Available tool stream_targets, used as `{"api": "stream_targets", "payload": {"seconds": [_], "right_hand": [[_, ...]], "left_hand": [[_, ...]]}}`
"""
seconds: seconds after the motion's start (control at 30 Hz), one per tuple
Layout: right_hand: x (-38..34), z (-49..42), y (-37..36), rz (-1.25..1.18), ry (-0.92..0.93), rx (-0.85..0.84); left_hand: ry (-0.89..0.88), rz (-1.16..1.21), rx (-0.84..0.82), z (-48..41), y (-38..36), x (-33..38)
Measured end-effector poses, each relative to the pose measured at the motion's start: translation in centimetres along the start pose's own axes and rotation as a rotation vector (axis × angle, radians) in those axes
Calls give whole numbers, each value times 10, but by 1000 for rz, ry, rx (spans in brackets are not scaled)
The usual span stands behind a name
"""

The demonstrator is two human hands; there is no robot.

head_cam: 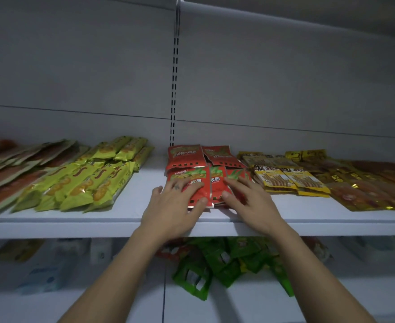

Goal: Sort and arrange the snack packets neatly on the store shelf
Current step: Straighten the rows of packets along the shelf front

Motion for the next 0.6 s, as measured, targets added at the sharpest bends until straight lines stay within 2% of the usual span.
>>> {"api": "stream_targets", "payload": {"seconds": [0.27,0.53,0.6], "right_hand": [[6,-4,-5,56,9,-83],[18,-8,-13,100,16,-99],[18,-9,-9,73,9,-89]], "left_hand": [[96,32,-110,-3,1,3],[105,9,-130,-5,-6,10],[73,45,-73,-5,-1,15]]}}
Point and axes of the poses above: each hand's wrist, its own z-axis away from the middle knuckle, its own y-axis out of the back of the hand, x = y × z, the point moved 2 cm from there along -z, towards the middle knuckle, and after that the axes turned 13 degrees about z, right-handed, at the moved point
